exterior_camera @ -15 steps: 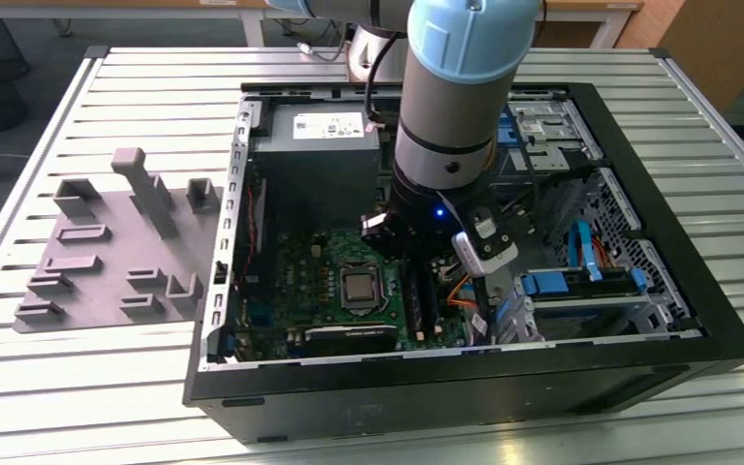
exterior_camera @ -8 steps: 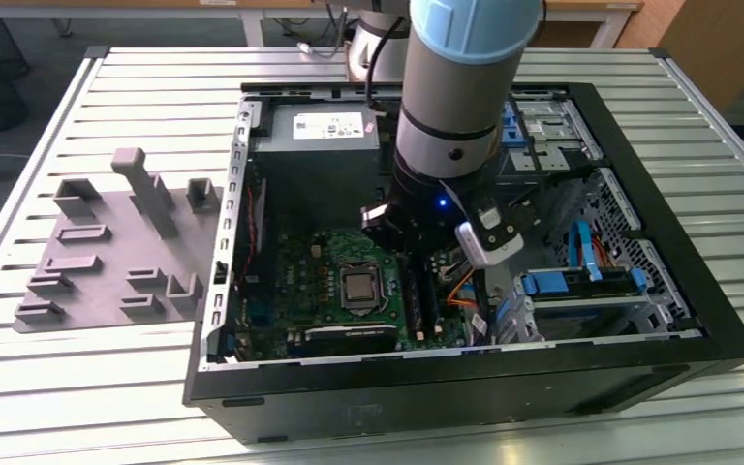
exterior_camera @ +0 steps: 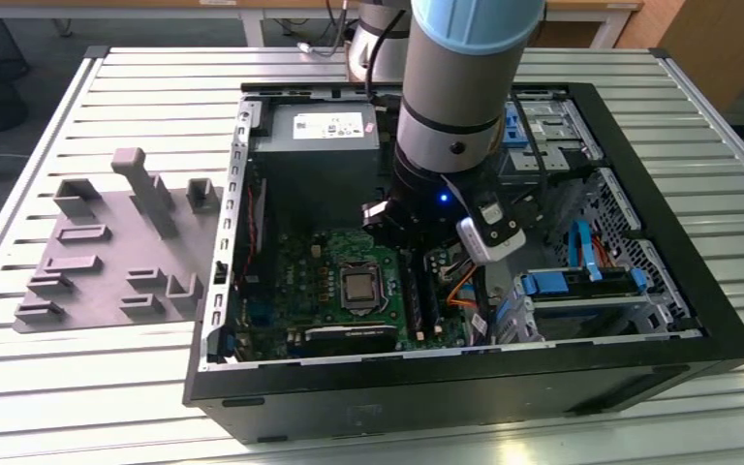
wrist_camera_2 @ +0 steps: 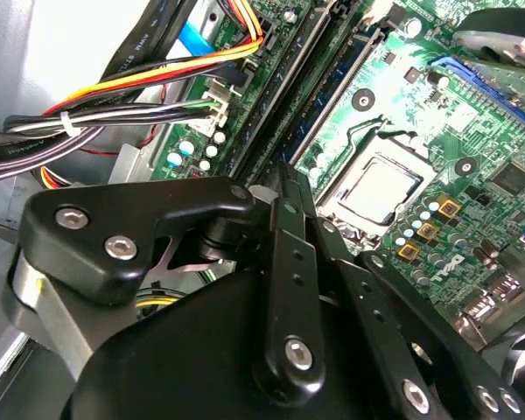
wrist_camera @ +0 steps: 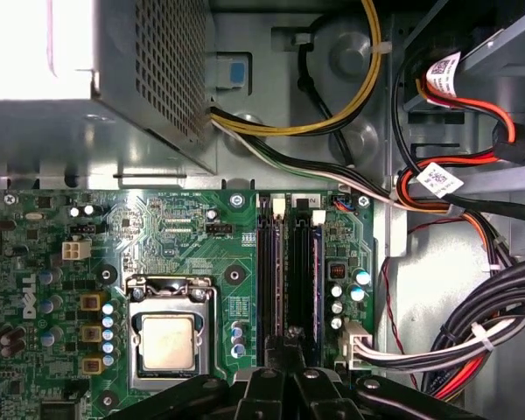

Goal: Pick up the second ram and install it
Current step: 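Press down the second ram until it locks into place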

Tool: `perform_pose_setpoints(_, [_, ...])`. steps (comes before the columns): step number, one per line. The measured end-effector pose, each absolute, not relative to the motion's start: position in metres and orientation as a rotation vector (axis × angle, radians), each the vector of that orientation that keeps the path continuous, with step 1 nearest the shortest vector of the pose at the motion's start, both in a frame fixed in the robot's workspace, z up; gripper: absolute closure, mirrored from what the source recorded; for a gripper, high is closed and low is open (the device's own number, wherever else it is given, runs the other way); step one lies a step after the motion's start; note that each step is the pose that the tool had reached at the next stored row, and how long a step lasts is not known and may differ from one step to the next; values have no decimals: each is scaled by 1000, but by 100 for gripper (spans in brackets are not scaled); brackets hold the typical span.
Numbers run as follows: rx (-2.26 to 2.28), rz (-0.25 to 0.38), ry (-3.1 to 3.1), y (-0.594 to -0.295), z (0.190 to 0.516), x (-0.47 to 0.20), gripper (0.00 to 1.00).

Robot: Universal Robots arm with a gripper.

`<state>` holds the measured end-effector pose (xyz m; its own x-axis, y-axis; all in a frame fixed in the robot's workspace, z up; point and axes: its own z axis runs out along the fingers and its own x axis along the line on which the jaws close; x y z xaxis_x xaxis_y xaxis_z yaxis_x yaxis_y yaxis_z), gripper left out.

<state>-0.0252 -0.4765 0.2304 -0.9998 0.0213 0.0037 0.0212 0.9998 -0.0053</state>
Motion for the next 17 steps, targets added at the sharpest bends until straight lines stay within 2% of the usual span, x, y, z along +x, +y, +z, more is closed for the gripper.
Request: perform_pose_setpoints(17, [-33, 10, -3137, -477, 218, -25, 89])
